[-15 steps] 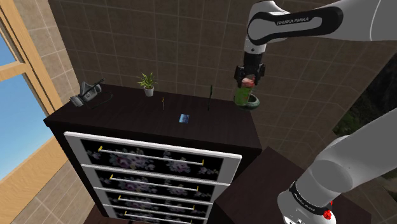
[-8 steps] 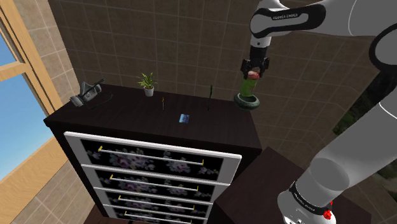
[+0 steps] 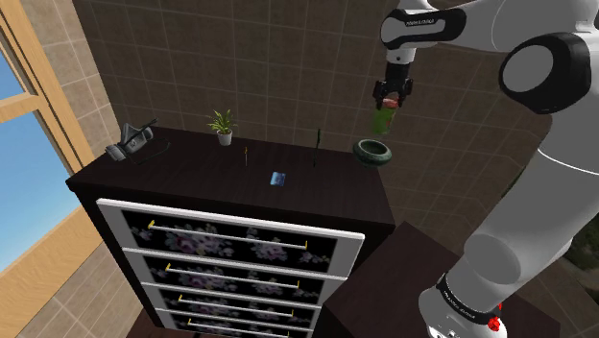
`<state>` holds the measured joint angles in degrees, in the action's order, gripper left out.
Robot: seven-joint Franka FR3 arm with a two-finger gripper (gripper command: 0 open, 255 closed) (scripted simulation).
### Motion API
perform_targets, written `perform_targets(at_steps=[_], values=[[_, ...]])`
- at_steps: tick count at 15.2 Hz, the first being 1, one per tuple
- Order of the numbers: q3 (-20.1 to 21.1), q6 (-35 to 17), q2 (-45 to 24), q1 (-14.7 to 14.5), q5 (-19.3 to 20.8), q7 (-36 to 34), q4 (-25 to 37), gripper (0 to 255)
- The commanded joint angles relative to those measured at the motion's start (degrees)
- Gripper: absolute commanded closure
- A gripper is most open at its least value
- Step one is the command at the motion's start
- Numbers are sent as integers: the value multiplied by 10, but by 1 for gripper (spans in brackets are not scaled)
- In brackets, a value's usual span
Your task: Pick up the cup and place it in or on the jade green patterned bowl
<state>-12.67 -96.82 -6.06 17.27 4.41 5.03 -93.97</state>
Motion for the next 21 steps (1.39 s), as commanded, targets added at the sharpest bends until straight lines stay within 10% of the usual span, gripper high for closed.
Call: perform_targets(at_steps=[1,21], values=[[-10,19,-42,14,-9,26,62,255],[-14,-111,-81,26,-18,36,-28,255]])
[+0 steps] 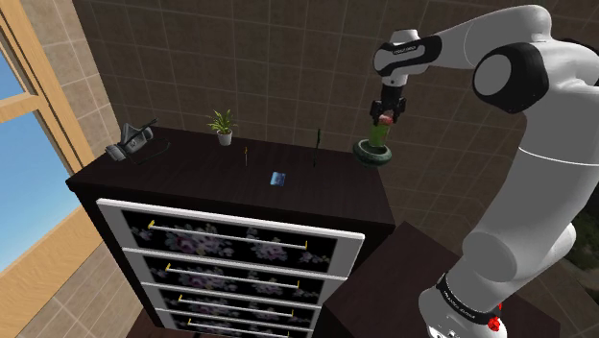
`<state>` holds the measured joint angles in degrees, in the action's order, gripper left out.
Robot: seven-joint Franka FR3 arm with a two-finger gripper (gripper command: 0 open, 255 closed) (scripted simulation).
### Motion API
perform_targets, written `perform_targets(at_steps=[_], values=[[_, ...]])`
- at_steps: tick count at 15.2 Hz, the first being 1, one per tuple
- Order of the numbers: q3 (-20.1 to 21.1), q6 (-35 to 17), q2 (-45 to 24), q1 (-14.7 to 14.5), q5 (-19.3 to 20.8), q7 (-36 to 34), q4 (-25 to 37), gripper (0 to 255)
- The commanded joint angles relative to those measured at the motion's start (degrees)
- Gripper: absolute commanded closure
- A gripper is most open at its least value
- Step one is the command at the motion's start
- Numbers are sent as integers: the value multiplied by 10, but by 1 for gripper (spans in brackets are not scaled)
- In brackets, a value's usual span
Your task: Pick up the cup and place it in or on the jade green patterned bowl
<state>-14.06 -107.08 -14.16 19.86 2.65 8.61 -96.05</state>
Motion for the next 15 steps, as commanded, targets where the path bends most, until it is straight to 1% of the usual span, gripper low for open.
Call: perform_targets(at_steps=[1,3,10,11,15], values=[[0,-16,-2,0,0,0,-13,255],[0,-25,-4,0,-1,-1,-20,255],[0,-25,-4,0,-1,-1,-20,255],[0,-25,-4,0,-1,-1,-20,0],[0,-24,-4,0,-1,-1,-19,0]])
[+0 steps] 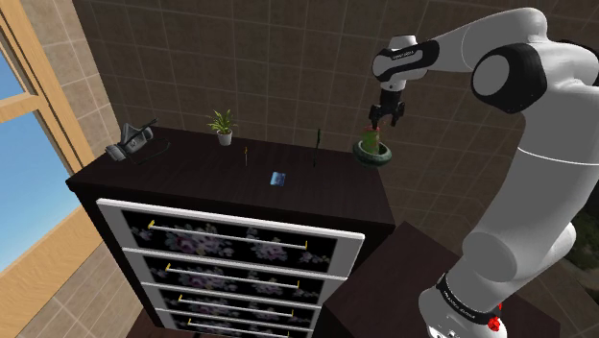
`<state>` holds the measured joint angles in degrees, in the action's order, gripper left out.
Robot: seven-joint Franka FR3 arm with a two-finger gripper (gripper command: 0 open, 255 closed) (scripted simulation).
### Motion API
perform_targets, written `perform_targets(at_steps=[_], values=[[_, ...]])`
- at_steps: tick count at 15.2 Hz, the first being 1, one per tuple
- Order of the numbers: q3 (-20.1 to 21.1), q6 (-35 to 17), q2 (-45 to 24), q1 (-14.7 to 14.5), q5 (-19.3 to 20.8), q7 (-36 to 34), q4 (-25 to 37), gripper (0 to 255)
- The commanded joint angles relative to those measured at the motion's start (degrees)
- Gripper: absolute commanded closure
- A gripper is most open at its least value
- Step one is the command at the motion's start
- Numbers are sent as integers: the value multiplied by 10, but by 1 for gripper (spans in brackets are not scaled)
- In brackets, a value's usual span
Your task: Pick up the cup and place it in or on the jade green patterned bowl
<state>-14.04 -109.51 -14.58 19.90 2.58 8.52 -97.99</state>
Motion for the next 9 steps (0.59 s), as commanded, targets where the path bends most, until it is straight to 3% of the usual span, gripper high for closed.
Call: perform_targets(at_steps=[1,5,9], values=[[0,0,0,0,0,0,0,0],[1,71,7,-3,1,0,64,0],[1,70,7,-3,1,0,64,0]])
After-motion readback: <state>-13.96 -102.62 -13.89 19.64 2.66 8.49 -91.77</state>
